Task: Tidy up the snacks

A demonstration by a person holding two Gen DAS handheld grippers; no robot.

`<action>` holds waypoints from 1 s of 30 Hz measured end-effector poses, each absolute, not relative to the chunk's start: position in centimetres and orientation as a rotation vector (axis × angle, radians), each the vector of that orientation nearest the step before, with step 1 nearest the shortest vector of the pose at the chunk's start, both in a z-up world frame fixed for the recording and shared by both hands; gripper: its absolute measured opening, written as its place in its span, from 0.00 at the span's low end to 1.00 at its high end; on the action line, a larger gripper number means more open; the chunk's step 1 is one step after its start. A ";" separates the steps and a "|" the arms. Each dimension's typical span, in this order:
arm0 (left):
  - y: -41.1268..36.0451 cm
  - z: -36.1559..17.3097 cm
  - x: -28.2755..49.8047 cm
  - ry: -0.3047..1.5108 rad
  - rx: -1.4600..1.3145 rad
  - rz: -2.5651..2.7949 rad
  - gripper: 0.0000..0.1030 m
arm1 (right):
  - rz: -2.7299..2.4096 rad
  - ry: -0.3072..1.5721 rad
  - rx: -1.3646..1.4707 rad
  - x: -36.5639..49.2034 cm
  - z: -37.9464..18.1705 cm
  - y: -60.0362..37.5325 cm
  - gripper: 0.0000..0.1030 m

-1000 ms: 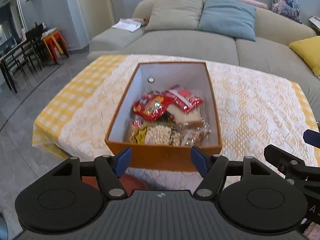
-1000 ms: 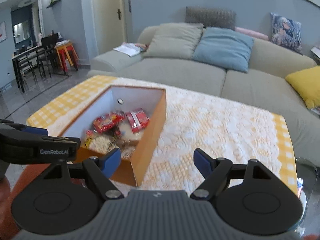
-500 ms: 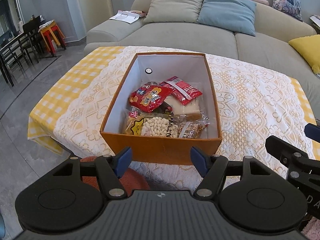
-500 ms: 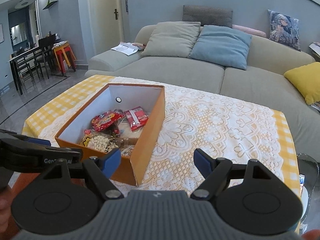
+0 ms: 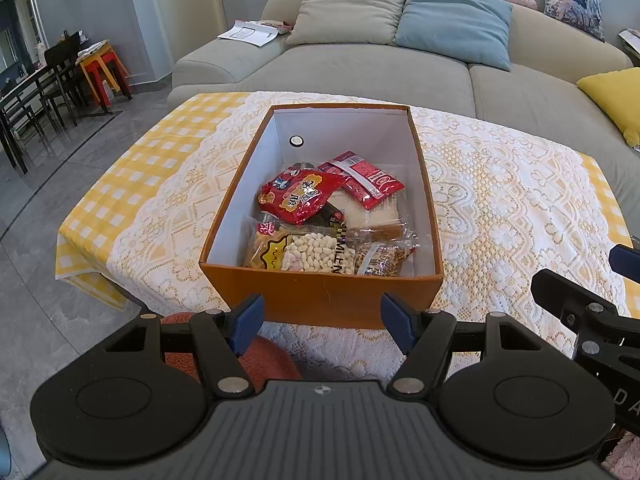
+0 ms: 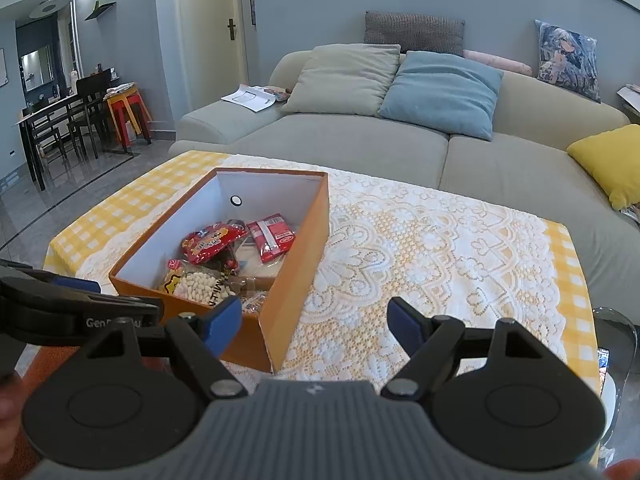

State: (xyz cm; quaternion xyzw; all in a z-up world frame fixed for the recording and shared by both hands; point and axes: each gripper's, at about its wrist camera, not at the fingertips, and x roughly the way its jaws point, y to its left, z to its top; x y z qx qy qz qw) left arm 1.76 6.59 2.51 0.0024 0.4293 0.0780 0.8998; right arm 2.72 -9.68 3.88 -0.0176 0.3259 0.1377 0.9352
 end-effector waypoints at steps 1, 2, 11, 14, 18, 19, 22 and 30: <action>6.6 2.5 1.8 0.889 0.005 0.161 0.77 | 0.281 0.666 -0.036 2.7 3.9 -9.7 0.76; 6.6 2.5 1.8 0.889 0.005 0.161 0.77 | 0.282 0.666 -0.036 2.7 3.9 -9.7 0.76; 6.6 2.5 1.7 0.887 0.006 0.161 0.76 | 0.284 0.662 -0.038 2.7 3.9 -9.6 0.76; 6.7 2.4 1.7 0.885 0.006 0.159 0.76 | 0.283 0.666 -0.038 2.8 3.9 -9.6 0.76; 6.7 2.5 1.6 0.883 0.004 0.150 0.76 | 0.281 0.673 -0.034 2.9 3.8 -9.7 0.76; 6.7 2.6 1.6 0.881 0.004 0.148 0.76 | 0.280 0.673 -0.035 2.9 3.8 -9.7 0.76; 6.7 2.6 1.5 0.878 0.007 0.147 0.76 | 0.281 0.673 -0.035 2.9 3.8 -9.7 0.76; 6.7 2.8 1.5 0.871 0.007 0.135 0.76 | 0.279 0.676 -0.036 2.9 3.8 -9.8 0.76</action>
